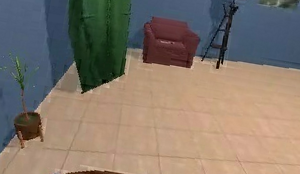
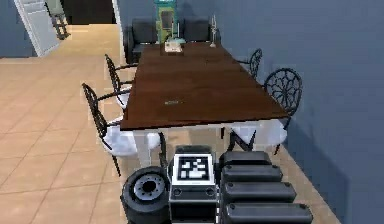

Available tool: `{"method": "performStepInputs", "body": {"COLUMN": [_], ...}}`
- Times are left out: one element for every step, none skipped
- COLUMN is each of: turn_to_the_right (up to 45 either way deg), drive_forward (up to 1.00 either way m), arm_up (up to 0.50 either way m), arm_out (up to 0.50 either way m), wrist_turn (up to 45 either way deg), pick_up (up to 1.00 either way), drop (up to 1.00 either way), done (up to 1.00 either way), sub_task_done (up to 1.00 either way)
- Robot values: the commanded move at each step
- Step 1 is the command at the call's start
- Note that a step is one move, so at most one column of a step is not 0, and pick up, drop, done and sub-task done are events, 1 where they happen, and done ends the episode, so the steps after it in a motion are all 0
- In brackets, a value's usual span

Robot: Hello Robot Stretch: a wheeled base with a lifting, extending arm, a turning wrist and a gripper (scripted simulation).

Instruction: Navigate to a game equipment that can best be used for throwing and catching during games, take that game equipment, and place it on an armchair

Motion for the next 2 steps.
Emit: {"method": "performStepInputs", "body": {"turn_to_the_right": [-24.0,0.0], "drive_forward": [0.0,0.05], "arm_up": [0.0,0.0], "arm_out": [0.0,0.0], "wrist_turn": [0.0,0.0], "pick_up": [0.0,0.0], "drop": [0.0,0.0], "done": [0.0,0.0], "sub_task_done": [0.0,0.0]}}
